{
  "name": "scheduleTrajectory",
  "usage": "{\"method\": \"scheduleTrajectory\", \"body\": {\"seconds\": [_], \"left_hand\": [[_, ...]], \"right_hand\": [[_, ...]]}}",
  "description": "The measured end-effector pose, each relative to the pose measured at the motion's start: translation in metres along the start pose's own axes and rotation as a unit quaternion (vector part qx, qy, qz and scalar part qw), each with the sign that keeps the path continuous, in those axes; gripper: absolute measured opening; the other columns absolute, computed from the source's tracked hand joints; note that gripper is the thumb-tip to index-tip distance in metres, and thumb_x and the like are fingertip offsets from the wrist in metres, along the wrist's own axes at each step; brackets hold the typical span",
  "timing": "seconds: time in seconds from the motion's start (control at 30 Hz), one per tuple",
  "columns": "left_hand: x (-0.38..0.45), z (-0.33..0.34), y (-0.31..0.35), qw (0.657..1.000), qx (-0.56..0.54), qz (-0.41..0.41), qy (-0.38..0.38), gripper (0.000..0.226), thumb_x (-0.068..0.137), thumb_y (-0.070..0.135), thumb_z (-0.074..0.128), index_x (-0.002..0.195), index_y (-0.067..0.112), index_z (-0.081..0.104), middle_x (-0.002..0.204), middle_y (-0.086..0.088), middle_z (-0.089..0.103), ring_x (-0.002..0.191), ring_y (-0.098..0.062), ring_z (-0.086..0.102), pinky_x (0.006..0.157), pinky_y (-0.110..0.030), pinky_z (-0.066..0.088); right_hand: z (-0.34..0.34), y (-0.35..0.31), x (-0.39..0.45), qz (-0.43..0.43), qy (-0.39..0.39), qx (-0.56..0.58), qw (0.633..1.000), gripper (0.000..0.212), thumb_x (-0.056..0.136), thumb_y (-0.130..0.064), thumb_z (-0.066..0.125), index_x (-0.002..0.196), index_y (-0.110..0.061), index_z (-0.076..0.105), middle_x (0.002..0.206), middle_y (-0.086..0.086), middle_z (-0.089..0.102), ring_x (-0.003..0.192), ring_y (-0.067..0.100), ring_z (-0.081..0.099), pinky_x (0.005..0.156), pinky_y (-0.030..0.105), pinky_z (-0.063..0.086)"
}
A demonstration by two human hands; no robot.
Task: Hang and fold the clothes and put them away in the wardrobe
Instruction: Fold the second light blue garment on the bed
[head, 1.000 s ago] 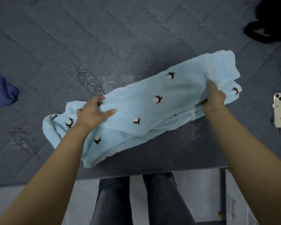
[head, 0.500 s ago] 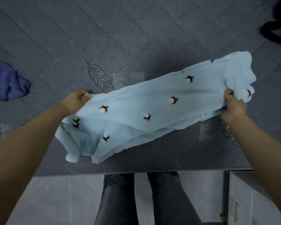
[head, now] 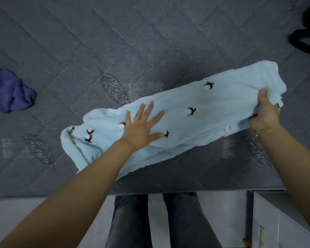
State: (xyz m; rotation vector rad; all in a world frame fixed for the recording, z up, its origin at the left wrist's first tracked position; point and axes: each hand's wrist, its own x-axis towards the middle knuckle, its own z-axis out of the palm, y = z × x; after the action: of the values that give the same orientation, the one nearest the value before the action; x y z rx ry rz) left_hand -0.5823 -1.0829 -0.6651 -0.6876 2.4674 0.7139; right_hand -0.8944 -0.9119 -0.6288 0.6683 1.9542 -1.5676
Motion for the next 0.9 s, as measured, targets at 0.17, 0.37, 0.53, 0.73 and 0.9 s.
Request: {"method": "scheduleTrajectory", "body": {"seconds": [0.17, 0.37, 0.53, 0.73, 0.9], "left_hand": [[-0.003, 0.022, -0.005, 0.997, 0.074, 0.010, -0.025, 0.066, 0.092, 0.070, 0.025, 0.148, 0.053, -0.006, 0.160, 0.005, -0.025, 0.148, -0.029, -0.019, 0.111, -0.069, -0.003], [0.025, -0.012, 0.036, 0.991, -0.006, -0.035, 0.132, 0.047, 0.096, 0.056, 0.037, 0.132, 0.028, 0.051, 0.159, -0.002, 0.023, 0.147, -0.023, 0.020, 0.117, -0.056, 0.000], [0.078, -0.001, 0.084, 0.993, 0.035, -0.027, 0.109, 0.071, 0.095, 0.067, 0.024, 0.154, 0.036, 0.000, 0.164, -0.001, -0.008, 0.151, -0.022, -0.005, 0.117, -0.060, -0.002], [0.107, 0.035, 0.066, 0.991, 0.040, -0.028, 0.121, 0.077, 0.084, 0.082, 0.009, 0.148, 0.048, -0.016, 0.162, 0.007, -0.014, 0.150, -0.025, -0.009, 0.112, -0.067, -0.004], [0.116, 0.041, 0.066, 0.991, 0.035, -0.034, 0.125, 0.078, 0.082, 0.084, 0.010, 0.148, 0.050, -0.017, 0.163, 0.008, -0.010, 0.150, -0.024, -0.009, 0.112, -0.067, -0.005]], "right_hand": [[-0.014, 0.005, 0.023, 0.055, 0.008, -0.063, 0.996, 0.063, 0.086, -0.037, 0.072, 0.139, -0.016, 0.045, 0.133, -0.003, 0.058, 0.119, 0.018, 0.058, 0.100, 0.043, 0.049], [-0.015, 0.005, 0.001, -0.372, 0.091, -0.400, 0.833, 0.075, 0.081, -0.022, 0.069, 0.143, 0.000, 0.033, 0.148, 0.020, 0.030, 0.140, 0.033, 0.029, 0.114, 0.028, 0.022], [0.030, 0.006, 0.009, -0.546, -0.281, -0.593, 0.522, 0.056, 0.098, -0.032, 0.037, 0.148, -0.007, 0.037, 0.156, 0.016, 0.029, 0.145, 0.034, 0.023, 0.118, 0.049, 0.017], [0.027, -0.008, 0.092, -0.467, -0.249, -0.739, 0.418, 0.073, 0.094, -0.064, 0.010, 0.156, -0.024, 0.013, 0.163, -0.001, 0.013, 0.151, 0.021, 0.002, 0.122, 0.045, -0.003], [0.008, -0.034, 0.137, -0.390, -0.196, -0.681, 0.588, 0.064, 0.101, -0.055, 0.021, 0.150, -0.016, 0.033, 0.158, 0.003, 0.029, 0.149, 0.022, 0.013, 0.121, 0.050, 0.007]]}}
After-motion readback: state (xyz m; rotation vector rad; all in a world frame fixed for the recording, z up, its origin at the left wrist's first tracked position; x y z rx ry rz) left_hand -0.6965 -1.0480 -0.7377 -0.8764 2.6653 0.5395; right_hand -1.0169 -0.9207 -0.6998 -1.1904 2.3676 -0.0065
